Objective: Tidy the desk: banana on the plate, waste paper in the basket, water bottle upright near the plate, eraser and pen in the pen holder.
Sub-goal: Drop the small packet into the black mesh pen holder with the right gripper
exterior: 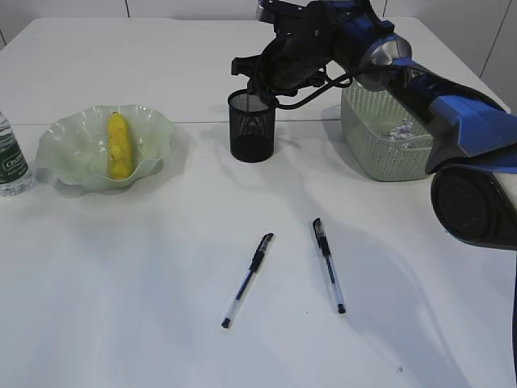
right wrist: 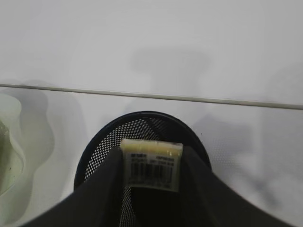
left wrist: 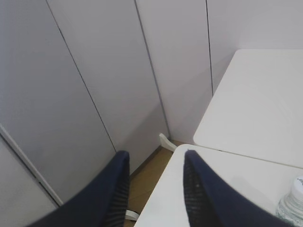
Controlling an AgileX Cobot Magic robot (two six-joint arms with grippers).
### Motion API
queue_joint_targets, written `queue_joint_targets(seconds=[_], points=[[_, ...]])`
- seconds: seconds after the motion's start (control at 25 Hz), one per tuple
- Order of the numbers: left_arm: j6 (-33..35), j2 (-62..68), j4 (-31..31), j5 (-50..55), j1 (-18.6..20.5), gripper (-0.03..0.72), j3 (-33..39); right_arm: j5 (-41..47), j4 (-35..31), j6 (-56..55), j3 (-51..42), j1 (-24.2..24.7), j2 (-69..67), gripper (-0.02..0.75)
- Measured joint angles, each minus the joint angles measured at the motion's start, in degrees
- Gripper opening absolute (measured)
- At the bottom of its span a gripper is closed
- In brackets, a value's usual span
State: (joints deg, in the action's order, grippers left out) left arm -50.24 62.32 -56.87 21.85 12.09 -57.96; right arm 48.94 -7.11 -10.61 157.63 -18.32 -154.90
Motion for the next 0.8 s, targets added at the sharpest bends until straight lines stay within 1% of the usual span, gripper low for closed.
queue_joint_targets(seconds=[0.32,0.68,0.8], points=[[0.0,0.0,0.0,0.0,0.0,0.263,0.0,0.62,-0.55,0.0,0.0,0.0,0.0,0.276],[0.0,0.0,0.0,0.0,0.0,0.262,0.0,1.02,-1.27,0.0,0.0,0.0,0.0,0.278],[0.0,0.0,0.0,0.0,0.0,0.262,0.0,1.02,-1.27,0.0,0.0,0.0,0.0,0.291]])
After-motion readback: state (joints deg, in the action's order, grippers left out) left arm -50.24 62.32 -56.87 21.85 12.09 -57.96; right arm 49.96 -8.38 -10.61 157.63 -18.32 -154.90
